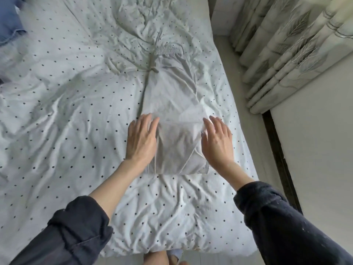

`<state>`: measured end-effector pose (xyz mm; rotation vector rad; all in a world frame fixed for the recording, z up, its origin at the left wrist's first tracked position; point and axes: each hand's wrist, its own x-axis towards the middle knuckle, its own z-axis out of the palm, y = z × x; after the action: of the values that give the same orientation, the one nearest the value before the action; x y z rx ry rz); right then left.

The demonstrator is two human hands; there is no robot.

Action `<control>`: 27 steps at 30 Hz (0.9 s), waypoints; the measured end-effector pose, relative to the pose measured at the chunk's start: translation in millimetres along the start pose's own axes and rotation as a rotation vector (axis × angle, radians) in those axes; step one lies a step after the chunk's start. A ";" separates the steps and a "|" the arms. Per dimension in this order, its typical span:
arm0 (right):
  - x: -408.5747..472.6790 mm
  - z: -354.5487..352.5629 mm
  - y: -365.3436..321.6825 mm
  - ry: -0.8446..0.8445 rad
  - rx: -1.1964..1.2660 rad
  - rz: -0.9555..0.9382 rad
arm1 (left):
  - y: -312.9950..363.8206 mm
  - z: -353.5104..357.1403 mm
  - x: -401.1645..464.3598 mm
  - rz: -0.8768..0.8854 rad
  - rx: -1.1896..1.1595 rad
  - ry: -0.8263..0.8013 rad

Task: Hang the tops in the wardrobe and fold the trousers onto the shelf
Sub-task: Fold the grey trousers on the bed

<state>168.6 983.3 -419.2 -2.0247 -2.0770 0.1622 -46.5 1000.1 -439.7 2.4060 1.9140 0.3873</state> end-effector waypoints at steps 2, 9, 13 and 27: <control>-18.9 33.2 -7.1 -0.030 -0.022 -0.124 | 1.3 33.2 -21.9 0.066 -0.020 -0.065; -5.0 110.0 12.5 -0.209 -0.162 -0.265 | -22.2 93.8 -19.7 0.185 0.070 -0.169; 0.0 149.9 20.1 -0.261 -0.187 -0.279 | -35.4 130.8 -19.5 0.202 0.115 -0.220; -44.4 122.4 40.2 -0.224 -0.206 -0.440 | -32.3 102.7 -65.2 0.195 0.239 -0.326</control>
<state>178.3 950.9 -551.2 -1.6553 -2.7224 0.1018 -68.1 957.3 -556.0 2.6088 1.6743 -0.2323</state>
